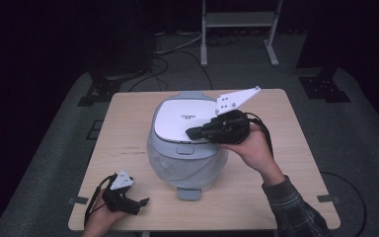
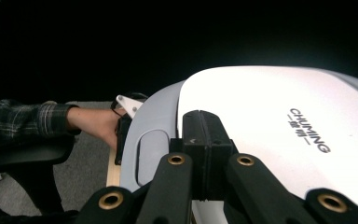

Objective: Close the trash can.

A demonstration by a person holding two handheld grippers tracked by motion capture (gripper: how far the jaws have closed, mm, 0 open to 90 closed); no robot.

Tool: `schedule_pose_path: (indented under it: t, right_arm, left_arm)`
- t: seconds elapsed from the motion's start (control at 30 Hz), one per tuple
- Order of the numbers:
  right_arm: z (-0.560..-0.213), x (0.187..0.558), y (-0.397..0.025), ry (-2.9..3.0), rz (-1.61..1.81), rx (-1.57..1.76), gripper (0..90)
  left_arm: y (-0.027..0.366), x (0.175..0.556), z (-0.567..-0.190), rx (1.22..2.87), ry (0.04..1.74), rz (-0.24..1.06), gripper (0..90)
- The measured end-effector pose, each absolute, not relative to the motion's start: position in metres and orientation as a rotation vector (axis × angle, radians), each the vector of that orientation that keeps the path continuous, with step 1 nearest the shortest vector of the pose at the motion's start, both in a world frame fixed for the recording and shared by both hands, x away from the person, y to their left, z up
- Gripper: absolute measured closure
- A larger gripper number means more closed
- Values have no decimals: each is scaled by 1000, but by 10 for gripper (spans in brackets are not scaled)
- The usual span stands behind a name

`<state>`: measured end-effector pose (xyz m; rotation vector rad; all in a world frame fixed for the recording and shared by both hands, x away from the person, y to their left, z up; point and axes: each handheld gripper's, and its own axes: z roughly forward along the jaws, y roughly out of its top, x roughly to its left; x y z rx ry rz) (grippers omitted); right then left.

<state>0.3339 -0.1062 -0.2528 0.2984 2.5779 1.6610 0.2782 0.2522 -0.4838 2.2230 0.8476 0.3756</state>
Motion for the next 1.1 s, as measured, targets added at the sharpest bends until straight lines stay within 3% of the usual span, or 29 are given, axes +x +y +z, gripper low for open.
schedule_pose_path:
  t: [0.83, 0.9, 1.1]
  right_arm:
    - [-254, 329, -99, 2625, 1562, 291, 897]
    - [-254, 329, -101, 2616, 1587, 297, 763]
    - [-253, 326, -117, 2548, 1624, 360, 535]
  left_arm:
    - [251, 280, -484, 2226, 841, 374, 0]
    - [251, 280, -484, 2226, 842, 373, 0]
    - [251, 280, -484, 2226, 841, 373, 0]
